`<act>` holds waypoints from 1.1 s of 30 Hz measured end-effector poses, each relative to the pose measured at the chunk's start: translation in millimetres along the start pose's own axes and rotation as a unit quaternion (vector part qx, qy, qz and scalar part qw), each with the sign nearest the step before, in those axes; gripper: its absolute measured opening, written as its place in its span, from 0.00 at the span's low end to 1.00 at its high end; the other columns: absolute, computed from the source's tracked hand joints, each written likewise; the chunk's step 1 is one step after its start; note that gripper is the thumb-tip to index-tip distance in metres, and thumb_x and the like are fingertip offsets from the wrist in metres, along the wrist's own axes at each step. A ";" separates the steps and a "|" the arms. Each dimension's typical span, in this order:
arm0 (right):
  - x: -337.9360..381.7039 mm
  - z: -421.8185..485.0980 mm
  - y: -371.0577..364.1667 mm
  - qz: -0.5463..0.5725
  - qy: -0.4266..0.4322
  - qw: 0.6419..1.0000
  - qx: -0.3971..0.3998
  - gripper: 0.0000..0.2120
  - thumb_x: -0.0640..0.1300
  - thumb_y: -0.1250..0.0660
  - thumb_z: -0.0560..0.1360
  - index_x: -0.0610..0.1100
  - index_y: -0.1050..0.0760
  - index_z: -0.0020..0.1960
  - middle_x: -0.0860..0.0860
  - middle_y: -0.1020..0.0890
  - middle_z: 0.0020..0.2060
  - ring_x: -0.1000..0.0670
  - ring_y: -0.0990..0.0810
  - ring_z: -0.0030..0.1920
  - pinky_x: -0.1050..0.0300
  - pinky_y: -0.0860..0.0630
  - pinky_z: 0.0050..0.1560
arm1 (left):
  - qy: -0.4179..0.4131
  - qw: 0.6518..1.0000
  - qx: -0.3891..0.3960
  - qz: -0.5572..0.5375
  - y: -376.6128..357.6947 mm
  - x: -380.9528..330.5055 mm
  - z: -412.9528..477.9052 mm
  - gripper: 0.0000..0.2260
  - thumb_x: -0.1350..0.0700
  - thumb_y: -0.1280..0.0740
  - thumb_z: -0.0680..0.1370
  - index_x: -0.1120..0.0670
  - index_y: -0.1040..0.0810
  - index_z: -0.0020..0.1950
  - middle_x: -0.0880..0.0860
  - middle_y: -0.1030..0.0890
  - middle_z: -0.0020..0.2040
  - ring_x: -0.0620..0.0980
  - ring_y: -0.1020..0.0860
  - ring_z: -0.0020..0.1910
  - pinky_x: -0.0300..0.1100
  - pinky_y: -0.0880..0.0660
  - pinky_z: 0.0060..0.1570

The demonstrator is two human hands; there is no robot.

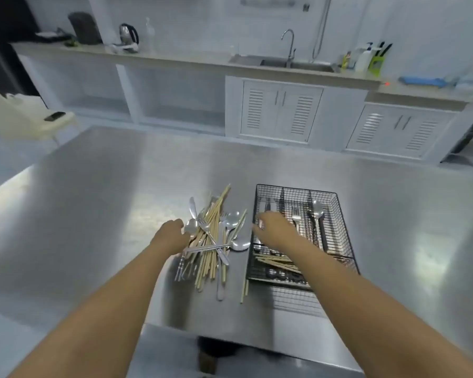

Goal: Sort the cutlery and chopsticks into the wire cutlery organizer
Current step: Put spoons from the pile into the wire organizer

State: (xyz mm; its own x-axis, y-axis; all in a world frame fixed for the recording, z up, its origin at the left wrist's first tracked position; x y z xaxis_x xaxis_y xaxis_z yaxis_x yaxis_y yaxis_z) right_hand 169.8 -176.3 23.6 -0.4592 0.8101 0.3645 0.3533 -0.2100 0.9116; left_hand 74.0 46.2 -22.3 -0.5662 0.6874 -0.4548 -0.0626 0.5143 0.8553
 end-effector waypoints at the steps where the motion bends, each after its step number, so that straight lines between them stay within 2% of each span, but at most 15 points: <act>1: 10.2 6.3 -4.9 0.024 0.004 1.000 -0.017 0.20 0.49 0.42 0.78 0.39 0.26 0.64 0.42 0.21 0.57 0.42 0.22 0.56 0.50 0.25 0.54 | 0.009 1.000 -0.008 -0.012 2.3 7.5 4.6 0.14 0.49 0.41 0.79 0.60 0.24 0.47 0.61 0.20 0.49 0.57 0.22 0.48 0.42 0.29 0.39; 2: 16.3 11.0 -8.9 0.052 -0.015 0.998 -0.031 0.17 0.47 0.41 0.77 0.38 0.24 0.59 0.42 0.20 0.52 0.43 0.21 0.51 0.52 0.24 0.49 | 0.029 0.999 -0.015 -0.029 4.9 16.0 7.3 0.15 0.47 0.40 0.78 0.57 0.27 0.38 0.60 0.22 0.41 0.57 0.22 0.42 0.40 0.32 0.33; 4: 27.1 17.8 -24.0 0.093 -0.065 0.993 -0.039 0.12 0.44 0.38 0.74 0.36 0.21 0.47 0.43 0.19 0.41 0.44 0.20 0.42 0.55 0.24 0.40 | 0.051 0.998 0.021 -0.023 -5.5 25.3 16.5 0.18 0.44 0.36 0.74 0.56 0.29 0.32 0.61 0.22 0.37 0.58 0.20 0.40 0.39 0.32 0.32; 5: 26.9 24.6 -35.3 0.120 -0.098 0.987 -0.037 0.10 0.43 0.37 0.74 0.36 0.23 0.43 0.43 0.21 0.37 0.44 0.21 0.38 0.57 0.25 0.36 | 0.050 0.998 0.037 -0.014 -11.7 27.6 21.8 0.17 0.44 0.34 0.73 0.58 0.25 0.34 0.62 0.21 0.38 0.59 0.19 0.41 0.39 0.30 0.35; 7: 23.3 29.6 -54.4 0.155 -0.161 0.975 -0.007 0.07 0.43 0.36 0.73 0.39 0.27 0.43 0.45 0.23 0.33 0.48 0.24 0.28 0.61 0.28 0.27 | 0.047 0.996 0.072 -0.016 -21.7 26.8 25.2 0.20 0.43 0.30 0.70 0.62 0.19 0.43 0.59 0.21 0.37 0.56 0.20 0.38 0.40 0.28 0.37; 11: 15.6 29.3 -83.7 0.174 -0.260 0.947 0.071 0.13 0.46 0.37 0.76 0.39 0.31 0.37 0.45 0.22 0.30 0.51 0.25 0.20 0.63 0.30 0.19 | 0.065 0.987 0.135 -0.055 -33.8 30.1 35.8 0.18 0.46 0.25 0.69 0.60 0.23 0.41 0.54 0.23 0.30 0.50 0.24 0.25 0.40 0.23 0.28; 14: 11.9 31.9 -93.7 0.192 -0.309 0.927 0.098 0.12 0.47 0.35 0.76 0.38 0.29 0.42 0.44 0.21 0.29 0.50 0.21 0.21 0.62 0.25 0.21 | 0.076 0.981 0.159 -0.077 -34.9 35.9 46.4 0.15 0.51 0.25 0.70 0.63 0.20 0.45 0.54 0.22 0.31 0.50 0.23 0.24 0.44 0.19 0.31; 16: 10.5 33.6 -101.6 0.218 -0.335 0.909 0.117 0.12 0.46 0.32 0.74 0.36 0.27 0.47 0.44 0.20 0.31 0.48 0.19 0.26 0.59 0.20 0.29 | 0.084 0.977 0.176 -0.090 -34.9 39.1 50.4 0.14 0.52 0.25 0.70 0.63 0.20 0.44 0.55 0.21 0.32 0.50 0.22 0.26 0.45 0.18 0.32; 19: 10.5 33.5 -111.6 0.282 -0.361 0.881 0.115 0.08 0.42 0.31 0.73 0.37 0.25 0.45 0.44 0.20 0.31 0.46 0.18 0.35 0.58 0.19 0.38 | 0.093 0.969 0.201 -0.114 -37.9 40.6 52.6 0.12 0.55 0.24 0.70 0.62 0.22 0.37 0.55 0.21 0.32 0.51 0.21 0.27 0.44 0.19 0.33; 21: 7.7 33.6 -114.2 0.289 -0.376 0.875 0.101 0.09 0.40 0.31 0.72 0.36 0.25 0.49 0.46 0.20 0.33 0.48 0.17 0.38 0.57 0.18 0.46 | 0.102 0.960 0.220 -0.138 -39.2 40.3 51.8 0.11 0.57 0.24 0.69 0.63 0.21 0.40 0.57 0.21 0.34 0.52 0.21 0.29 0.44 0.19 0.33; 22: 6.1 33.3 -115.2 0.291 -0.384 0.871 0.095 0.10 0.39 0.31 0.72 0.36 0.25 0.51 0.46 0.20 0.33 0.49 0.17 0.38 0.56 0.17 0.48 | 0.104 0.955 0.232 -0.151 -39.9 39.9 51.6 0.11 0.58 0.24 0.69 0.64 0.21 0.43 0.57 0.21 0.35 0.52 0.21 0.30 0.43 0.19 0.32; 25: 7.8 33.6 -115.2 0.313 -0.395 0.860 0.081 0.04 0.37 0.34 0.72 0.37 0.26 0.46 0.45 0.20 0.32 0.50 0.20 0.30 0.60 0.19 0.36 | 0.098 0.944 0.264 -0.175 -41.3 38.1 50.9 0.10 0.59 0.26 0.71 0.63 0.21 0.47 0.58 0.20 0.39 0.52 0.21 0.32 0.40 0.22 0.29; 29: 10.0 33.3 -110.8 0.295 -0.397 0.868 0.055 0.07 0.36 0.36 0.73 0.36 0.25 0.50 0.44 0.19 0.34 0.49 0.18 0.31 0.57 0.17 0.41 | 0.084 0.934 0.284 -0.198 -38.5 37.2 51.4 0.06 0.62 0.31 0.75 0.61 0.23 0.50 0.57 0.21 0.40 0.52 0.20 0.33 0.40 0.23 0.27; 30: 10.2 31.6 -110.7 0.298 -0.402 0.864 0.053 0.08 0.36 0.36 0.74 0.35 0.25 0.52 0.44 0.19 0.34 0.49 0.19 0.30 0.57 0.17 0.39 | 0.081 0.931 0.287 -0.213 -36.9 36.1 52.3 0.05 0.63 0.33 0.75 0.61 0.23 0.50 0.57 0.21 0.39 0.52 0.21 0.33 0.40 0.22 0.28; 33: 9.5 28.1 -104.0 0.322 -0.410 0.853 0.027 0.13 0.37 0.39 0.76 0.35 0.29 0.59 0.43 0.22 0.37 0.50 0.23 0.25 0.61 0.25 0.24 | 0.077 0.913 0.287 -0.279 -30.3 32.1 57.3 0.07 0.65 0.38 0.76 0.61 0.25 0.52 0.58 0.21 0.38 0.54 0.21 0.32 0.44 0.20 0.31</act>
State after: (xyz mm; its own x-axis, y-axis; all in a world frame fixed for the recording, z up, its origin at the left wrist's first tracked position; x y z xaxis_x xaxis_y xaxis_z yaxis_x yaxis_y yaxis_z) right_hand 151.5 -131.4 -73.1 0.5614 0.6507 0.5113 0.3639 -0.7490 0.5536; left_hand 104.8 82.0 -77.1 -0.6894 0.1789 -0.7020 0.0390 0.9768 0.2106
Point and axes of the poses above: each hand's wrist, its own z-axis towards the middle knuckle, its own y-axis out of the back of the hand, x = y × z, the point moved 9 cm from there along z, towards the middle knuckle
